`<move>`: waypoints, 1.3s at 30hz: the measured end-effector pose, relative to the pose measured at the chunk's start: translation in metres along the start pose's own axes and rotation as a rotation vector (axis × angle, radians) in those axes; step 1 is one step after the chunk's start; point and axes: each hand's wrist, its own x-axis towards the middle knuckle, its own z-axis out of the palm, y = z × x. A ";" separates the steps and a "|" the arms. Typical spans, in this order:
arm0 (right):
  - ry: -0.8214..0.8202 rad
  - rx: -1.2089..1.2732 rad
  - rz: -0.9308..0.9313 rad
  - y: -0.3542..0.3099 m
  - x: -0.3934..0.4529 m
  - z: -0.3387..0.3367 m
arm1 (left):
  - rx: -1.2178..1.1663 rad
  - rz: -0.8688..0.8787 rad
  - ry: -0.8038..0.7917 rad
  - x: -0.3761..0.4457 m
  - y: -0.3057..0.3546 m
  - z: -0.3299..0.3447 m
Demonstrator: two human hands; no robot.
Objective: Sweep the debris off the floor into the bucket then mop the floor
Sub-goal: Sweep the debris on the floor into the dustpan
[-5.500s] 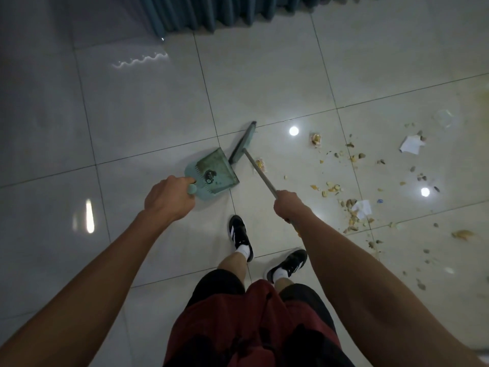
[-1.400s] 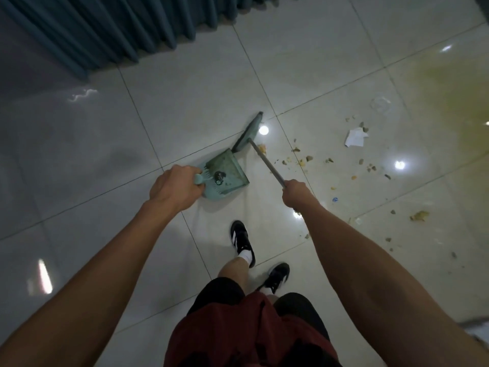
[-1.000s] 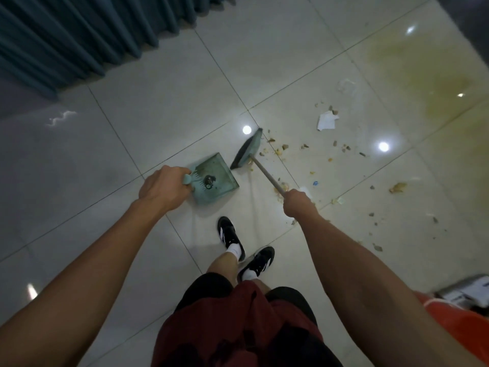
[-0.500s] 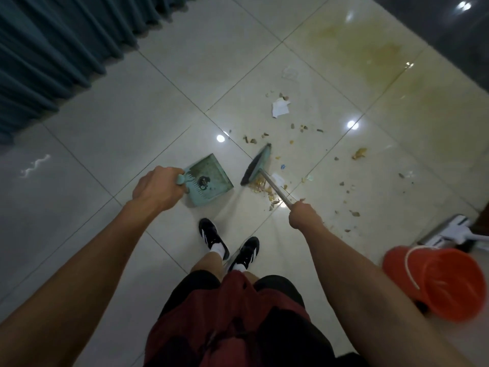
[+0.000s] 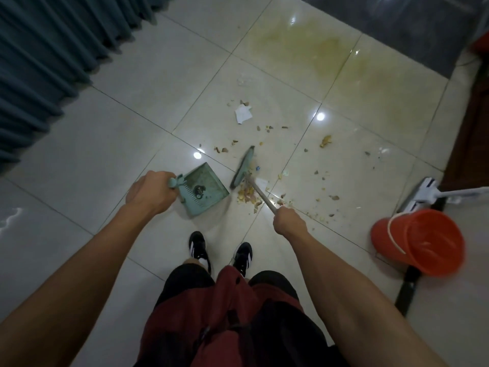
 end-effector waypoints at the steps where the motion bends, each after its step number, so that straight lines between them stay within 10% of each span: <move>1: -0.002 0.009 -0.010 -0.007 0.001 -0.002 | 0.005 0.004 0.004 0.003 -0.002 -0.002; 26: -0.082 0.076 -0.170 -0.403 0.127 -0.056 | -0.045 -0.137 -0.085 0.194 -0.258 -0.119; 39: -0.115 0.009 0.018 -0.330 0.126 -0.059 | 0.042 0.035 -0.098 0.219 -0.203 -0.125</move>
